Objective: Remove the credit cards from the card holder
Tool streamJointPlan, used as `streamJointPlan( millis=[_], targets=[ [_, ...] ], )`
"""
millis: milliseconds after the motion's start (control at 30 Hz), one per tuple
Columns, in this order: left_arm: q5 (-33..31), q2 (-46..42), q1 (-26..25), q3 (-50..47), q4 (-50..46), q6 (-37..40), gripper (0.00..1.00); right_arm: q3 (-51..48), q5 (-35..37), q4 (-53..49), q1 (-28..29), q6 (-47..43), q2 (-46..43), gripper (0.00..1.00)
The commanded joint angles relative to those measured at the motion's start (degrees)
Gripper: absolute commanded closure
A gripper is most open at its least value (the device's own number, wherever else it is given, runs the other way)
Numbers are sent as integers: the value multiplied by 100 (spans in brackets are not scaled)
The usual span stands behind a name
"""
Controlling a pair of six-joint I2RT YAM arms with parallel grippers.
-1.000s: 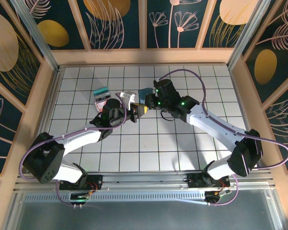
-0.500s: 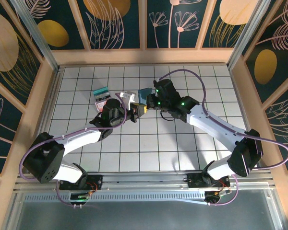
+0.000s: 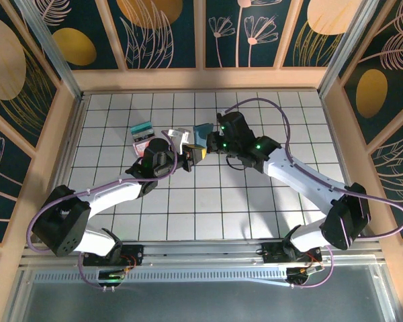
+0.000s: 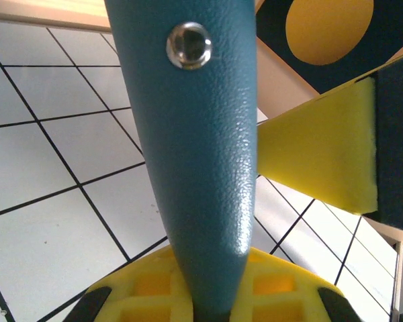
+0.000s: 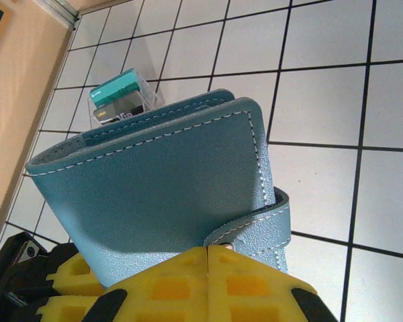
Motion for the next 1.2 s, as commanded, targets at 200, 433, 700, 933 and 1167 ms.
streamJointPlan(
  millis=[200, 433, 700, 933, 1167],
  targets=[
    [-59, -192, 9, 110, 342, -11, 100, -243, 174, 69, -204, -35, -248, 100],
    [-49, -207, 15, 101, 342, 6, 100, -344, 130, 96, -294, -75, -386, 100],
    [-32, -223, 10, 101, 349, 24, 100, -553, 39, 151, -466, -73, -576, 100],
    [51, -226, 10, 143, 312, 67, 100, -810, -81, 295, -737, -135, -802, 100],
    [91, -255, 17, 240, 57, 254, 100, -1402, -1101, 1109, -1145, -425, -1321, 62]
  ],
)
